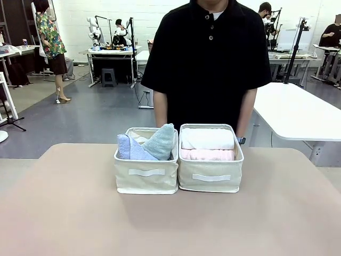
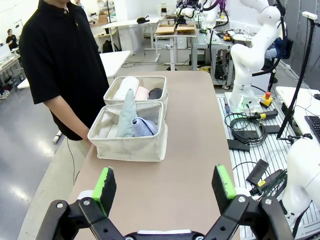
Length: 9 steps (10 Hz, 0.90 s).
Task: Sort the towels based on their folding style.
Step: Pick up another triangle-folded towel from the table and place it in the left Fabric basket.
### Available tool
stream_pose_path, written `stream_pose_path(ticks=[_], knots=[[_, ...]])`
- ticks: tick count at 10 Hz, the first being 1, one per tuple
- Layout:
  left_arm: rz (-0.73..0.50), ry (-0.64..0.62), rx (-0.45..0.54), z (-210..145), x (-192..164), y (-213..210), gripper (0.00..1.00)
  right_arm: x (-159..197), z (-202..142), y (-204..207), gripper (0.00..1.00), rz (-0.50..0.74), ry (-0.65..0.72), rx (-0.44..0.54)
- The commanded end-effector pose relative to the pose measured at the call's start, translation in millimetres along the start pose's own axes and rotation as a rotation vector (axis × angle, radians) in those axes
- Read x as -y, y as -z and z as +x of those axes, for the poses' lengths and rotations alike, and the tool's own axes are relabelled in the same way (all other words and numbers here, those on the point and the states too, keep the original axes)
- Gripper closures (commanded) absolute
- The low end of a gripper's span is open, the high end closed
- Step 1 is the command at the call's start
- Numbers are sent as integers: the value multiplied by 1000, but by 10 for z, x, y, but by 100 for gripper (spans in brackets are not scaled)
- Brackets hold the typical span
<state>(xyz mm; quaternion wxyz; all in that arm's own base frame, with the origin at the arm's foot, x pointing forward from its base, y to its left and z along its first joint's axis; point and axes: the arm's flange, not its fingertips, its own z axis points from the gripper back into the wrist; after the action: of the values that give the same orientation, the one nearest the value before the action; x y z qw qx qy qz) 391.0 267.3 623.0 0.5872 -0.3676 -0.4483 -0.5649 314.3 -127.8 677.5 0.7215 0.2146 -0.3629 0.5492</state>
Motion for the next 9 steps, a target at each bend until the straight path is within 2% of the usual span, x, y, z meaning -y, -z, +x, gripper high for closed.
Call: stream_pose_path(ticks=[1,3,5,6,7,8,9], knots=[[0,9,4,11,27,9,0,298,-251,-99,0,40,122,127],[0,9,4,11,27,9,0,370,-573,-400,0,38,96,227],[0,9,4,11,27,9,0,384,-775,-618,0,29,58,258],[0,9,4,11,27,9,0,383,-856,-686,0,65,9,275],[0,9,4,11,27,9,0,411,-915,-736,0,83,16,300],[0,9,4,11,27,9,0,320,-810,-622,0,29,62,256],[0,9,4,11,27,9,0,320,-810,-622,0,29,62,256]])
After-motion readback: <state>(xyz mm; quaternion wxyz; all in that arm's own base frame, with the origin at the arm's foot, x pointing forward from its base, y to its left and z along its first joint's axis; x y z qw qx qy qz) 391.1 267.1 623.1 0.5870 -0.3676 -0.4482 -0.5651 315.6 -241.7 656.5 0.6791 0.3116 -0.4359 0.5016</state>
